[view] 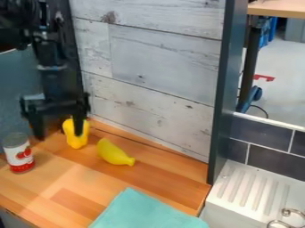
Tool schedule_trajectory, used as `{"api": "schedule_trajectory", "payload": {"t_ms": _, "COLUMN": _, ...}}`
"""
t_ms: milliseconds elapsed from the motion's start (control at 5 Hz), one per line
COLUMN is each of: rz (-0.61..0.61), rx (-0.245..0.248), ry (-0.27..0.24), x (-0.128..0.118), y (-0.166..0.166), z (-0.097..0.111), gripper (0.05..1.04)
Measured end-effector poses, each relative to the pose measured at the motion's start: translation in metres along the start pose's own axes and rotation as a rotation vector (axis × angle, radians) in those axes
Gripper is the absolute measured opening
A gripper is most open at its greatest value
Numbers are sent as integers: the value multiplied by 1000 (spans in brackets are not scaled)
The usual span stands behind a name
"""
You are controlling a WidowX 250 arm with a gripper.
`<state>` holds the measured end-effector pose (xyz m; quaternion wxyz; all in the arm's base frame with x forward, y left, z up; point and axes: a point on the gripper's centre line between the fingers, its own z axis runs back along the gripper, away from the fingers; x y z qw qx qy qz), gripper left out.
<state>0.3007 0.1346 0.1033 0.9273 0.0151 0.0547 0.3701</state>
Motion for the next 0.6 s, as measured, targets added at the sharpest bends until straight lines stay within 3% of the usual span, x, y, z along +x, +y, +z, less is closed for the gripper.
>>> {"api": "schedule_trajectory", "payload": {"t_ms": 200, "rz": -239, "rx": 88, "ry": -36, "x": -18, "y": -17, "z": 9, "gripper": 1000}}
{"api": "schedule_trajectory", "payload": {"t_ms": 400, "rz": -510, "rx": 66, "ry": -72, "x": -47, "y": -26, "z": 19, "gripper": 1000}}
{"api": "schedule_trajectory", "payload": {"t_ms": 600, "rz": -685, "rx": -1, "ry": -64, "x": -70, "y": -23, "z": 22, "gripper": 1000}}
